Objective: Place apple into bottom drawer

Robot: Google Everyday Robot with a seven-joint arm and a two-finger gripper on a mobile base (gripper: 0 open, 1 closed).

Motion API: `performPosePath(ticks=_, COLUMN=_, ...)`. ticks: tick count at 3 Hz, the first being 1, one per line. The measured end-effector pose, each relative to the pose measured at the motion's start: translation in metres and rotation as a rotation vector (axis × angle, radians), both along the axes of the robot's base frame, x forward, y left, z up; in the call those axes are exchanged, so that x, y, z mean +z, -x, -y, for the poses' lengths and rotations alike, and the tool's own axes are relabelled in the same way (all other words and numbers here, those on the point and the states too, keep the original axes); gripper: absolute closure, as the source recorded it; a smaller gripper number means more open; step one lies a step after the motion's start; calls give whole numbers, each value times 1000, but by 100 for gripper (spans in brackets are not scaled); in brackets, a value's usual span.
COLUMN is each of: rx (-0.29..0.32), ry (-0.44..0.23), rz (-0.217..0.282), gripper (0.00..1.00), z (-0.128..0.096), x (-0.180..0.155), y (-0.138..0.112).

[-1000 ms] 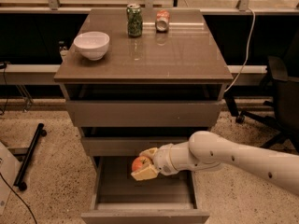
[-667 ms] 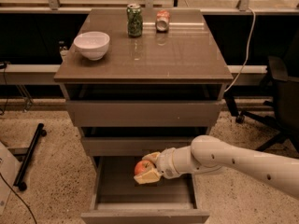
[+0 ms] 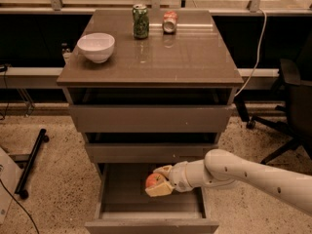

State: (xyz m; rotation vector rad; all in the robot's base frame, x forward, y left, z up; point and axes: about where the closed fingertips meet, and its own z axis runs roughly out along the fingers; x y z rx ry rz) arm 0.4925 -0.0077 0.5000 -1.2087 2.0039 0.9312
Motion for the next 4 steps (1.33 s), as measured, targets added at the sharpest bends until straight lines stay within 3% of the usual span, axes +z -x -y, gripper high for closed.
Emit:
performPosePath(ticks=1, rx=-11, ry=-31, rz=-22, gripper=100, z=9, x=-21, y=-1)
performPosePath(ticks=2, rx=-10, ry=-31, rz=-22, gripper=100, z=9, x=-21, y=-1)
performPosePath(ticks=4, rx=19, ry=2, rz=20, gripper=100, z=4, x=-34, y=-10)
